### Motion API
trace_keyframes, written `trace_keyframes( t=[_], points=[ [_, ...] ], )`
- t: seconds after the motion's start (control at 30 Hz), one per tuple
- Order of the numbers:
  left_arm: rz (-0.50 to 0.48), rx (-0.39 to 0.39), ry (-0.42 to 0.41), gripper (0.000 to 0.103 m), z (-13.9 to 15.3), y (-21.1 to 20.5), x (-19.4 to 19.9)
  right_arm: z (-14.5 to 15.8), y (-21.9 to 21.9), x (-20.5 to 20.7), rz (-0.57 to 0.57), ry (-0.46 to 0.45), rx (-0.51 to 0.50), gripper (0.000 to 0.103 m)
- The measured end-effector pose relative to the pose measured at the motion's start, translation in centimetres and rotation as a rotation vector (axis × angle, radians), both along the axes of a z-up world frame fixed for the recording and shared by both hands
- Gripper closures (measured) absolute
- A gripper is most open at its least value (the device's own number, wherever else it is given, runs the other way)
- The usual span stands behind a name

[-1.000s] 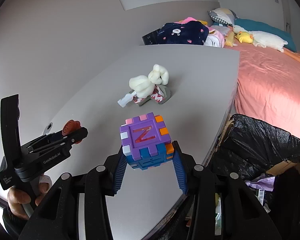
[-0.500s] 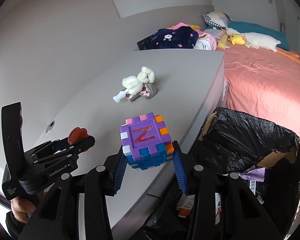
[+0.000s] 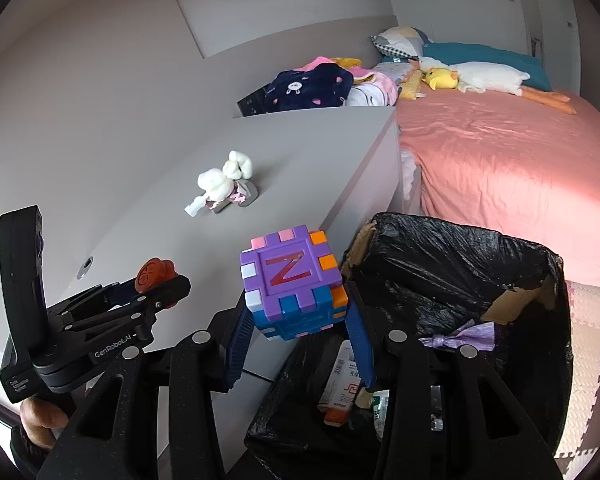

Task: Collect trash
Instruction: 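Carry the orange cap and puzzle cube over the trash bin with both tools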

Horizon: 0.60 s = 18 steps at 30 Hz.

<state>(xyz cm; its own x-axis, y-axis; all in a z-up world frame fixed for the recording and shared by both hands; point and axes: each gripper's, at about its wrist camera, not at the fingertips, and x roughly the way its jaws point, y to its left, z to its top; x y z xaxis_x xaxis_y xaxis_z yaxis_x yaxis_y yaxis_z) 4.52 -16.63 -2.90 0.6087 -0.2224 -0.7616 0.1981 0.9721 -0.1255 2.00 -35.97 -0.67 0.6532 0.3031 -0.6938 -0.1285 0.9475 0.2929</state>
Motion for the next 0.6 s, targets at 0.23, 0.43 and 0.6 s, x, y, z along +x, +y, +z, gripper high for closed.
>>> trace_keyframes(
  t=[0.23,0.43,0.6],
  points=[
    [-0.053,-0.002,0.007,0.057,0.0,-2.5,0.2,0.3,-2.4,-0.7,-0.051,-0.006,-0.008,0.058],
    [-0.098,0.000,0.002,0.057,0.4,-4.5,0.2,0.4,-4.3,-1.3,-0.095,-0.006,-0.011,0.058],
    [-0.132,0.004,-0.002,0.057,0.7,-6.2,0.2,0.6,-5.7,-1.7,-0.129,-0.009,-0.014,0.058]
  ],
)
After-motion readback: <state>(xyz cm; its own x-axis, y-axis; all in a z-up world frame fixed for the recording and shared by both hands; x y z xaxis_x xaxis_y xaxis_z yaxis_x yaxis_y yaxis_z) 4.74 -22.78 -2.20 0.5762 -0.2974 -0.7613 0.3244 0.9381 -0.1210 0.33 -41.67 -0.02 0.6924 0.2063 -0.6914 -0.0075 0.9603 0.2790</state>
